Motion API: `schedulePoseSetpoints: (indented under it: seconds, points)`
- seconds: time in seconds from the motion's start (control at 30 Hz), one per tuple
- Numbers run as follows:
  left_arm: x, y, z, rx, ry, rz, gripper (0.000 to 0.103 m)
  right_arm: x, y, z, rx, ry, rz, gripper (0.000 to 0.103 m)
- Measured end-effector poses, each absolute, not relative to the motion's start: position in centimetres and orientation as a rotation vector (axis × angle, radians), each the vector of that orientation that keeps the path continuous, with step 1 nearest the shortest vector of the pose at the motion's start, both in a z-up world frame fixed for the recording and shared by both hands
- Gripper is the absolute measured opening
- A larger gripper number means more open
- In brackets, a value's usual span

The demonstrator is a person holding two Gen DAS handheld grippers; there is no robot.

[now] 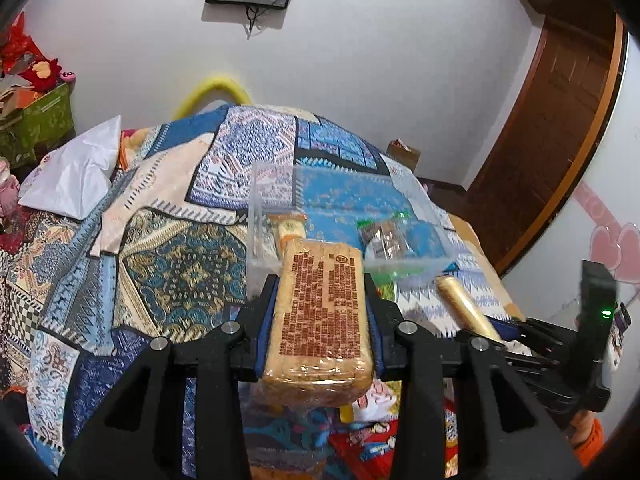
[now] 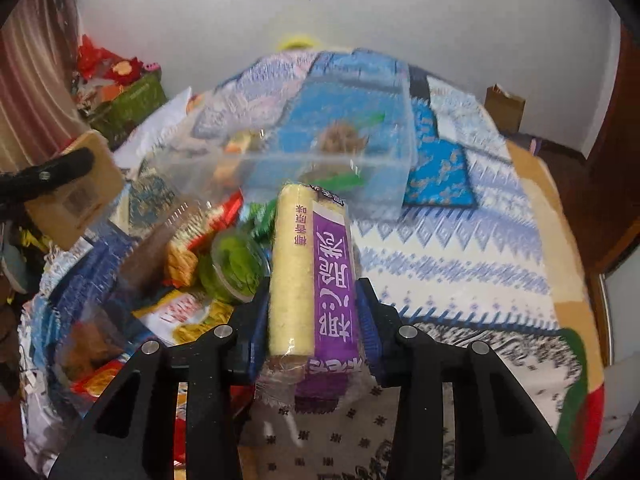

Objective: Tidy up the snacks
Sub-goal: 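Lower both held snacks into the clear box and open both tools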

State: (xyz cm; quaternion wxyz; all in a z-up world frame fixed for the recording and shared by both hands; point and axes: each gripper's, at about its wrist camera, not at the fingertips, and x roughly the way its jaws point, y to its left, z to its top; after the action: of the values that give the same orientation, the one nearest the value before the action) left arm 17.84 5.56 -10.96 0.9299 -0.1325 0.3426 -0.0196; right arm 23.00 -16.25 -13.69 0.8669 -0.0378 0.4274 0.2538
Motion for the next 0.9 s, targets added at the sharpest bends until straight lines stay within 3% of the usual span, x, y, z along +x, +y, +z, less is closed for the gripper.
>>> schedulePoseSetpoints:
  seconds: [0.4,0.9]
  points:
    - [21.8,6.9,-8.6,-0.264,0.625,-0.006,0.038,25.8,-14.5,-8.5,-0.030,0.756,0.552,0.037]
    - [29.6,7.9,-12.4,-0.276,0.711,0.023,0.037,32.0,-8.4,-10.3,-0.054,0.805,0.581,0.037]
